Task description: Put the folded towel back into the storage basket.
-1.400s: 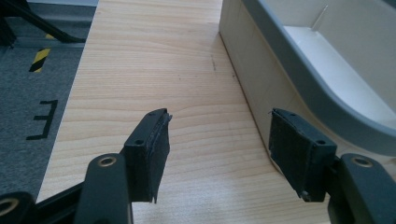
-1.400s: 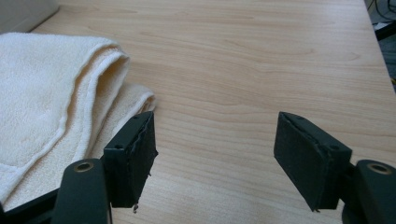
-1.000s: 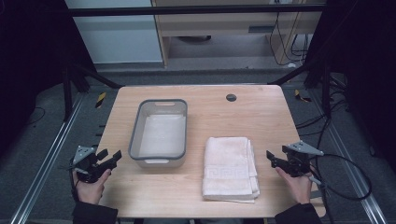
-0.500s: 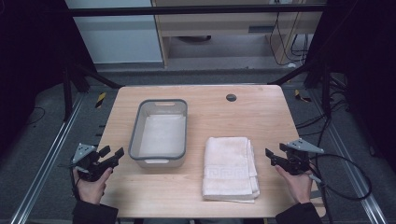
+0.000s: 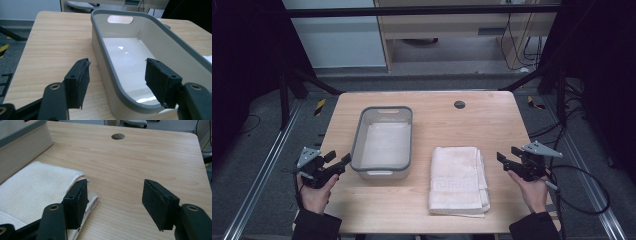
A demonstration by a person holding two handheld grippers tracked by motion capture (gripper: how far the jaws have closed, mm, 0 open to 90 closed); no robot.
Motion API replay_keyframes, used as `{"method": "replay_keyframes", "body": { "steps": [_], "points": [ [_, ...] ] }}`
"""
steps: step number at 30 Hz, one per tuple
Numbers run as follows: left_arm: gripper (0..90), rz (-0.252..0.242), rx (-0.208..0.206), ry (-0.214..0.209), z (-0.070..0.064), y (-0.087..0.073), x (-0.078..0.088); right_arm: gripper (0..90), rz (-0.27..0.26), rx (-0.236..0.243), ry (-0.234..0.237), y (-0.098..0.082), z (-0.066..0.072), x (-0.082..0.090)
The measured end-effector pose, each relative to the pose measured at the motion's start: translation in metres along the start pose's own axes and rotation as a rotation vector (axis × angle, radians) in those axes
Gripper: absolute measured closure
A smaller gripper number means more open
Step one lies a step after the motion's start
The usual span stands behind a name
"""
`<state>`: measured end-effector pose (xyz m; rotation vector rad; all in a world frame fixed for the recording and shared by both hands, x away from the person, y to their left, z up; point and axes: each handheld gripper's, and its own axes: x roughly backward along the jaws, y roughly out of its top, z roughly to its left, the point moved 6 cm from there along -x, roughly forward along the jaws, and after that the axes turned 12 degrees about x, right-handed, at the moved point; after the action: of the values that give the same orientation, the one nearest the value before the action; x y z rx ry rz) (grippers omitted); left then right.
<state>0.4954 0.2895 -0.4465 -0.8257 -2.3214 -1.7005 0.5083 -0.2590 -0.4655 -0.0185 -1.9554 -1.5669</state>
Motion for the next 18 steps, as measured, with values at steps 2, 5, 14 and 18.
{"method": "replay_keyframes", "body": {
  "steps": [2, 5, 14, 18],
  "points": [
    [35.6, 0.002, -0.005, -0.005, -0.004, 0.002, -0.001, 37.6, -0.008, -0.003, 0.009, 0.004, 0.001, 0.000],
    [35.6, 0.001, -0.014, -0.009, -0.008, 0.004, -0.003, 37.8, -0.010, -0.001, 0.012, 0.007, 0.000, 0.000],
    [35.6, 0.011, -0.041, -0.034, -0.026, 0.007, -0.010, 38.7, -0.020, -0.005, 0.029, 0.018, -0.001, 0.000],
    [35.6, 0.014, -0.057, -0.046, -0.035, 0.008, -0.012, 38.8, -0.026, 0.014, 0.037, 0.025, 0.002, -0.001]
  ]
}}
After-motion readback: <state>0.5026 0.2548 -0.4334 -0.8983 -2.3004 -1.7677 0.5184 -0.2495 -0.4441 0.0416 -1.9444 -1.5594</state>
